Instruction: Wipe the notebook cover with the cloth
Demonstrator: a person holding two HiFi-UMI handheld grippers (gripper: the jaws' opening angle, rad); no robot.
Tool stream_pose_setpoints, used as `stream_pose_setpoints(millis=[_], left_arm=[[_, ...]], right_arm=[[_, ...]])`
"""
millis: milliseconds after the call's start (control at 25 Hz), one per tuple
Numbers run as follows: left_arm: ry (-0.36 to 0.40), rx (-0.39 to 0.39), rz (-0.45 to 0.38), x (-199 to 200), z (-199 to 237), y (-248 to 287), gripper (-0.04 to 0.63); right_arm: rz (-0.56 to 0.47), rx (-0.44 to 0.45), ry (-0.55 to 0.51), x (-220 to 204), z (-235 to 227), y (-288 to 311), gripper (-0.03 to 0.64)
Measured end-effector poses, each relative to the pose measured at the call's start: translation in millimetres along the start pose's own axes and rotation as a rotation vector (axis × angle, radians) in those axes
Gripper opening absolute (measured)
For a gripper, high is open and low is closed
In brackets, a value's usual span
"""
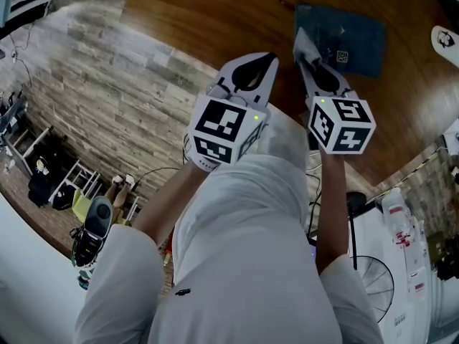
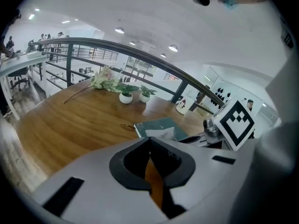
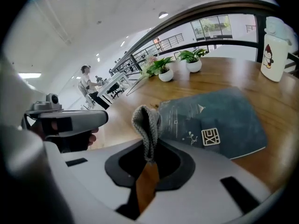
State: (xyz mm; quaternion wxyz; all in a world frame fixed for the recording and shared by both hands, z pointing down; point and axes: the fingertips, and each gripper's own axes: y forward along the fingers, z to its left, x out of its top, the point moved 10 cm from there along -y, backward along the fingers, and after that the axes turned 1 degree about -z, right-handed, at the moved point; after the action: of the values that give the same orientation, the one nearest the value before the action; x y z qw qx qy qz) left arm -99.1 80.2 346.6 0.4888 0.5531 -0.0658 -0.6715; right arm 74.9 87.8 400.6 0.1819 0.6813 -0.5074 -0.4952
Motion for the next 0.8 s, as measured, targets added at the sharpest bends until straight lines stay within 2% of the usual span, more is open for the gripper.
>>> stream_pose_setpoints(millis=[280,560,800], left_arm=[[0.005,0.0,-0.003,6,3,1,0.019],[0.008,-0.004,0.004,5,0,5,0.019],[0.02,-0.009,0.012,10,-5,8,0.02]], right_arm=[[0.071,-0.024,0.021,-7,-7,12,0.04],[0.071,-0.053,0.031,-5,-11,12,0.04],[0.068,-0.114,0.027,-3,-23,-1,0.04]])
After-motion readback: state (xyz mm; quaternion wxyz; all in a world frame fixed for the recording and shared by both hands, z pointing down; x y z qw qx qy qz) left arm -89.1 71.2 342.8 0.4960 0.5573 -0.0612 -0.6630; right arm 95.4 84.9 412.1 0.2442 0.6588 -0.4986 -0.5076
